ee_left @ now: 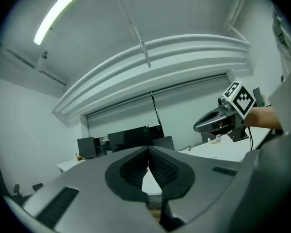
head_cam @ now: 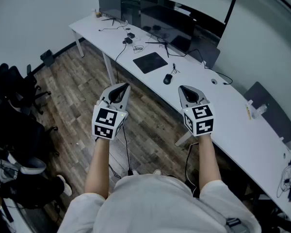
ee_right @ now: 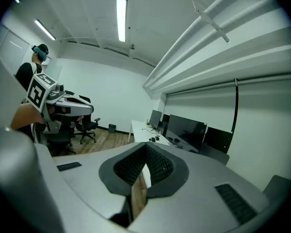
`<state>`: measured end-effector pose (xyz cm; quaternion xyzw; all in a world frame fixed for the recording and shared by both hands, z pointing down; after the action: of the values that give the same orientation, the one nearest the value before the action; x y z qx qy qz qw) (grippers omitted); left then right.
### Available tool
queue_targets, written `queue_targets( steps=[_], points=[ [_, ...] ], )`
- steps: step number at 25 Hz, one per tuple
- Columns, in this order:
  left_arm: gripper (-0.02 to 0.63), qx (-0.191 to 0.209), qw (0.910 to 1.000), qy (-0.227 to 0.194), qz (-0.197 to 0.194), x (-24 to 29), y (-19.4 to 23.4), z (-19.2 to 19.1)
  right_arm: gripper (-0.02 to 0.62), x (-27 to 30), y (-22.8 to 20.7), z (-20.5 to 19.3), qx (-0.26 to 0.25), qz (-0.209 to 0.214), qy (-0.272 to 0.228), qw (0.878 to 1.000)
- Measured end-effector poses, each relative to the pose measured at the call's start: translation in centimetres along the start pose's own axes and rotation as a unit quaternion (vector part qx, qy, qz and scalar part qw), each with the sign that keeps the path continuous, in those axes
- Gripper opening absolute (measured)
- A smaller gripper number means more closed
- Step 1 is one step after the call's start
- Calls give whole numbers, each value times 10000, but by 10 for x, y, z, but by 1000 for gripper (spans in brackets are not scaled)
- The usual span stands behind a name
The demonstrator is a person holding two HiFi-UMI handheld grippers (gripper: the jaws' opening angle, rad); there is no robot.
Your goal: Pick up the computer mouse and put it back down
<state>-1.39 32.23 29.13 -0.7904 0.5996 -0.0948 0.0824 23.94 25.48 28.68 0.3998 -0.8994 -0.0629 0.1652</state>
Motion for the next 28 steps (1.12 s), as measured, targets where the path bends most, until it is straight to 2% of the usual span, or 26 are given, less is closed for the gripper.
queue_targets(
  steps=[9,14,17,24,28],
  points=[
    [18,-28,9999,-59,-89,0,33,-12,14,22,14,6,235,-16,-138,9996],
    [18,1,9998,37,-197,3,52,-28,14,35,26,0,489,57,-120,9987],
    [18,-21,9997,67,-227,12,63,-35,14,47,25,0,458,23,-167,9988],
    [18,-62,9996,111,-239,64,87,-48,14,97,-6,2,654,85,-474,9967],
    [18,-79,9998,95,-149,113,108,-52,14,145,-39,1,606,112,-444,9971]
  ],
)
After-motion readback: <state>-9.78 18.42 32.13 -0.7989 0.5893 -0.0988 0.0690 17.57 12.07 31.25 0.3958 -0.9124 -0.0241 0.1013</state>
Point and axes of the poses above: the fingertips, and each gripper's own axes: x forward along the fingers, y to its left, z out of its top, the point moved 8 cm from there along -x, backward along the fingers, and after that the axes turned 2 degrees about z, right-handed, at the moved point
